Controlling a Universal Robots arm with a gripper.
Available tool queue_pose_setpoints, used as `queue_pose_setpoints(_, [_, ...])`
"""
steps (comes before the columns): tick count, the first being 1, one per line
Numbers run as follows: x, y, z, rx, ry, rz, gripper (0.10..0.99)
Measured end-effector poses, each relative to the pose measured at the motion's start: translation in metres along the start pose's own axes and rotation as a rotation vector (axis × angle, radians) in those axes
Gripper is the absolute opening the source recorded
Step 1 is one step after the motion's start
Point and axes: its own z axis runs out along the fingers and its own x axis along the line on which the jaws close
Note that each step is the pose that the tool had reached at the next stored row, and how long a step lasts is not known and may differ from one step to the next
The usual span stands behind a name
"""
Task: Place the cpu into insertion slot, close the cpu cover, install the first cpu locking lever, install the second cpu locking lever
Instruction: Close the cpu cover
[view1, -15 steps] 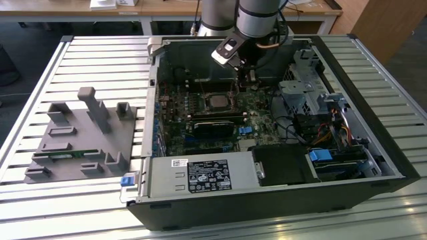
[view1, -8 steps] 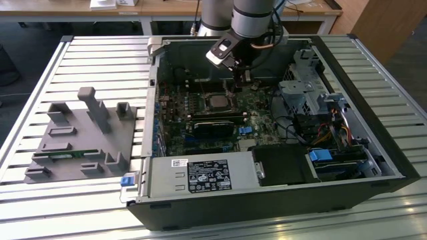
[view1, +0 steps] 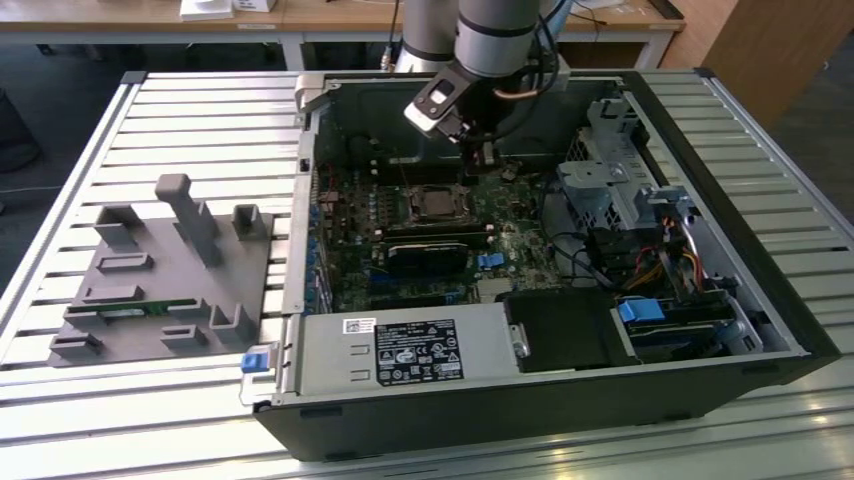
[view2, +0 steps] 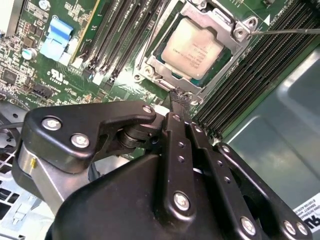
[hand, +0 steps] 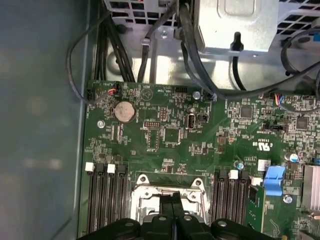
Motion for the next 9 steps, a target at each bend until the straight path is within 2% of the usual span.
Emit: queue_pose_setpoints(9, [-0.003,-0.0056,0.0032,0.0,0.0001,0.0,0.118])
